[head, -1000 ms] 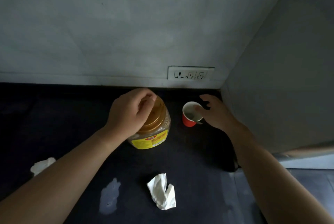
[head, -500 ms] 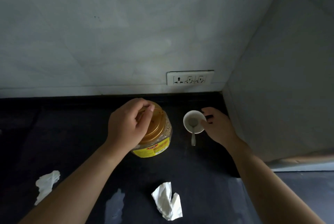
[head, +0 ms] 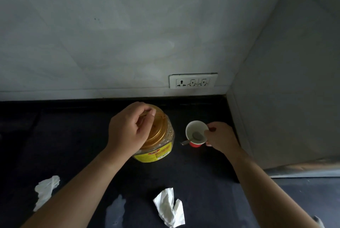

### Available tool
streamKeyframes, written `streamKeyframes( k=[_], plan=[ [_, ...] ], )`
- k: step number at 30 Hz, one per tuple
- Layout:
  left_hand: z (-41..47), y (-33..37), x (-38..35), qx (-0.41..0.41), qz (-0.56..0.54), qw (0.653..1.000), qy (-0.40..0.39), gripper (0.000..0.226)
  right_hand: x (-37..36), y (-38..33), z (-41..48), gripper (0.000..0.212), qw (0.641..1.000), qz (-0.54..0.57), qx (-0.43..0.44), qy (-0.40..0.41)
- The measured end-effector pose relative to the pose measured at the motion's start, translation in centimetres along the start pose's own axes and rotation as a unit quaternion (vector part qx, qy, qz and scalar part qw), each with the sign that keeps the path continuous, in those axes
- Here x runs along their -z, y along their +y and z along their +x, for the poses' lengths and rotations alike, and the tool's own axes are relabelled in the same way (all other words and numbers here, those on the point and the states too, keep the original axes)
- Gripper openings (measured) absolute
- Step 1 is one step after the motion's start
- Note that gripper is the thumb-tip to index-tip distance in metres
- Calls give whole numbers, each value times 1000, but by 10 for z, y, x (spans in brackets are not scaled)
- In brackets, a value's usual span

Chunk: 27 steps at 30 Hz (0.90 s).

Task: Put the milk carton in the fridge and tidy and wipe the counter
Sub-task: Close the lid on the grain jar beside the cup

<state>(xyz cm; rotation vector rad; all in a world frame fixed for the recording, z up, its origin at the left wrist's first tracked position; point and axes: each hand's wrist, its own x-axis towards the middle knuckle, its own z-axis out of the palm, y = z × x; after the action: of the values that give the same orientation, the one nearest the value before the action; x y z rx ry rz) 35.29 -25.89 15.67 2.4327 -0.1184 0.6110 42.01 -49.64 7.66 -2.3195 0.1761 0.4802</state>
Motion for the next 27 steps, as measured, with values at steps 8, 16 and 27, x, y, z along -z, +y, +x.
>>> streamKeyframes(
  k=[8, 16, 27],
  plan=[
    [0, 1, 0, -1, 2, 1000, 0, 25, -5, 15, -23, 25, 1000, -21, 13, 5],
    [0, 1, 0, -3, 7, 1000, -1, 24, 4, 11, -25, 70, 979, -41, 179, -93],
    [-2, 2, -1, -10, 14, 1000, 9, 21, -14, 21, -24, 87, 982, -37, 174, -63]
  ],
)
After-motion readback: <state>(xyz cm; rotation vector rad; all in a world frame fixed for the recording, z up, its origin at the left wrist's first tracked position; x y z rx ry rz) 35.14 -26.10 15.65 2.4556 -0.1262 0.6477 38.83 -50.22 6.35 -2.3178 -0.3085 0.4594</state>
